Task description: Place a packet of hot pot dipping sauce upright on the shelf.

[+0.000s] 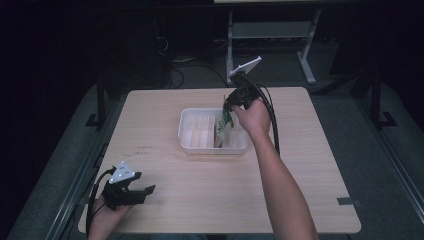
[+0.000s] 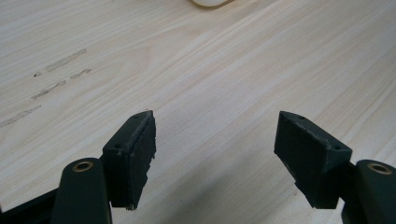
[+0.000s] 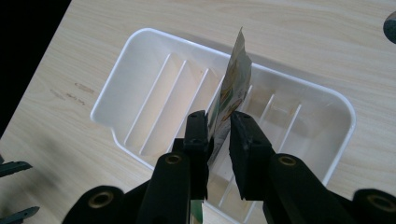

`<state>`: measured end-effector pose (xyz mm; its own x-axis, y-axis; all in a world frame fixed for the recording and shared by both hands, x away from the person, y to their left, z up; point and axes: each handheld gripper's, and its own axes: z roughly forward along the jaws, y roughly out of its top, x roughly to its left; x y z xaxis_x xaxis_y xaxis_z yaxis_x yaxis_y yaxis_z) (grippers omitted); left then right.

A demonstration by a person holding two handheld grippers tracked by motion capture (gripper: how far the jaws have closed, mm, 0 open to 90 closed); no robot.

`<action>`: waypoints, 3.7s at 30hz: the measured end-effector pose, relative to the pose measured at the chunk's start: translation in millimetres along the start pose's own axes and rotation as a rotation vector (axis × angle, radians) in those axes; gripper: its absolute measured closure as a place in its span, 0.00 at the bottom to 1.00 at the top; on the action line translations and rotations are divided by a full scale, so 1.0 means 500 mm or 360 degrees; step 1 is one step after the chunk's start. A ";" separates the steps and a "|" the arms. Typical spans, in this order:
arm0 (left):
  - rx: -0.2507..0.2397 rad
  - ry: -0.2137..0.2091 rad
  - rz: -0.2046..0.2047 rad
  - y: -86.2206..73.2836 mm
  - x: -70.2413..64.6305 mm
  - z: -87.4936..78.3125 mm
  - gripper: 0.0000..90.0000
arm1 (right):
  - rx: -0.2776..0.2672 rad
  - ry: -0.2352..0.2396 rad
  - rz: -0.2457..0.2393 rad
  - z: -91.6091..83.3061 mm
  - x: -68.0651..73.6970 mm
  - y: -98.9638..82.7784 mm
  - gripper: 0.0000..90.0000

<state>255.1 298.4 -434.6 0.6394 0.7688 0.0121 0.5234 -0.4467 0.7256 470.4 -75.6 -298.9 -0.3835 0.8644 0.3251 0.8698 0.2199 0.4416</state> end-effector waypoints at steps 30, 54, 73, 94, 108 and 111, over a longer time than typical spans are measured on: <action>-0.0005 0.0018 -0.0002 0.001 0.001 0.000 0.32 | -0.0101 0.0084 -0.0018 -0.081 -0.051 -0.045 0.71; -0.0008 0.0030 -0.0014 0.000 0.003 0.000 0.32 | -0.0103 0.0091 -0.0019 -0.082 -0.102 -0.112 0.64; -0.0007 0.0039 -0.0012 0.000 0.003 -0.001 0.32 | -0.0067 0.0110 -0.0032 -0.076 -0.132 -0.168 0.61; 0.0002 0.0041 -0.0003 0.000 0.001 0.001 0.31 | -0.0063 0.0148 0.0024 -0.061 -0.184 -0.245 0.61; 0.0006 0.0045 -0.0002 0.000 0.001 0.002 0.31 | -0.0060 0.0167 0.0064 -0.055 -0.212 -0.292 0.60; 0.0004 0.0044 -0.0003 0.000 0.000 0.003 0.31 | -0.0061 0.0173 0.0073 -0.055 -0.216 -0.302 0.59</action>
<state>255.9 297.8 -435.5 0.6224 0.7821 0.0299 0.5261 -0.4464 0.7239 371.9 -214.7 -377.9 -0.3771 0.8184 0.4336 0.8755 0.1623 0.4551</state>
